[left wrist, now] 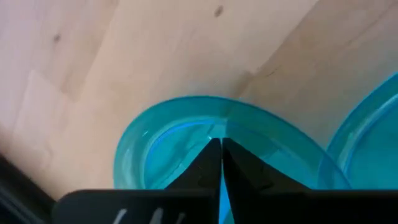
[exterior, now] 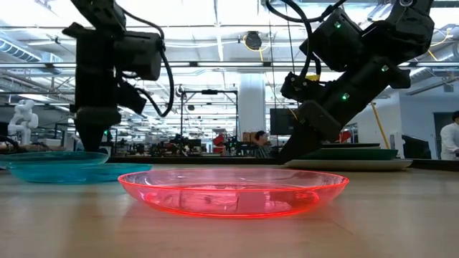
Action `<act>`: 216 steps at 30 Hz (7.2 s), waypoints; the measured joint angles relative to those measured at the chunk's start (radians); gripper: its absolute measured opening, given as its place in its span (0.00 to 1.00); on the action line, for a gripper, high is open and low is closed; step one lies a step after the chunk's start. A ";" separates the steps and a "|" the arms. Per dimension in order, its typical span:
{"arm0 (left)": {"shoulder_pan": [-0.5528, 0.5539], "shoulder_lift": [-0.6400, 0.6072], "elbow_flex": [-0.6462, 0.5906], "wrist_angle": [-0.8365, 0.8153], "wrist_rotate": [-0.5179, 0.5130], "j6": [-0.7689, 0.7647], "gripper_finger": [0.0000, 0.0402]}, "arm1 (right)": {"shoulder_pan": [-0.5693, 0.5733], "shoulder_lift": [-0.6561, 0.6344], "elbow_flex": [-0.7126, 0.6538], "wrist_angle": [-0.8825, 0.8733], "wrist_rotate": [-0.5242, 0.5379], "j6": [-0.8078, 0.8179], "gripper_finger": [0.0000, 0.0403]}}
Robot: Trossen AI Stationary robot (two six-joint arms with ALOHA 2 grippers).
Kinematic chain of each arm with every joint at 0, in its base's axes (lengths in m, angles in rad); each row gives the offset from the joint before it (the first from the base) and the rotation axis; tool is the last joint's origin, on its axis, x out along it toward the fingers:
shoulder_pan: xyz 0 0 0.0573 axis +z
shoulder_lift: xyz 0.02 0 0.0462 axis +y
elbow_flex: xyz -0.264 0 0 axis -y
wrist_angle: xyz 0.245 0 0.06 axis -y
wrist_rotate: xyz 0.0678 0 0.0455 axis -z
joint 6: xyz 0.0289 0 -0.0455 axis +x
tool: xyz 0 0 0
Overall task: Stack plastic plates
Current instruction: Stack the right blue plate on the black plate, then stack the pink plate on the blue plate
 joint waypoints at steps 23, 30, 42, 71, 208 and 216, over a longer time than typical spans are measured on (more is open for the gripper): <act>0.165 -0.012 0.053 0.885 0.041 0.446 0.01 | -0.014 -0.025 0.001 -0.005 -0.001 0.002 0.00; 0.091 -0.165 0.169 0.882 0.036 0.636 0.00 | -0.089 -0.092 0.166 -0.231 -0.101 0.041 0.00; -0.072 -0.493 0.168 0.758 -0.180 0.743 0.00 | -0.159 0.104 0.635 -0.421 -0.105 -0.067 0.00; -0.220 -0.954 -0.165 0.766 -0.393 0.664 0.02 | -0.261 0.697 1.247 -0.415 -0.205 -0.037 0.01; -0.223 -0.756 -0.164 0.784 -0.391 0.584 0.03 | -0.541 -0.852 -0.124 -0.502 -0.026 0.120 0.30; -0.173 -0.656 -0.164 0.780 -0.391 0.584 0.03 | -0.347 -0.766 -0.124 -0.284 -0.116 0.085 0.30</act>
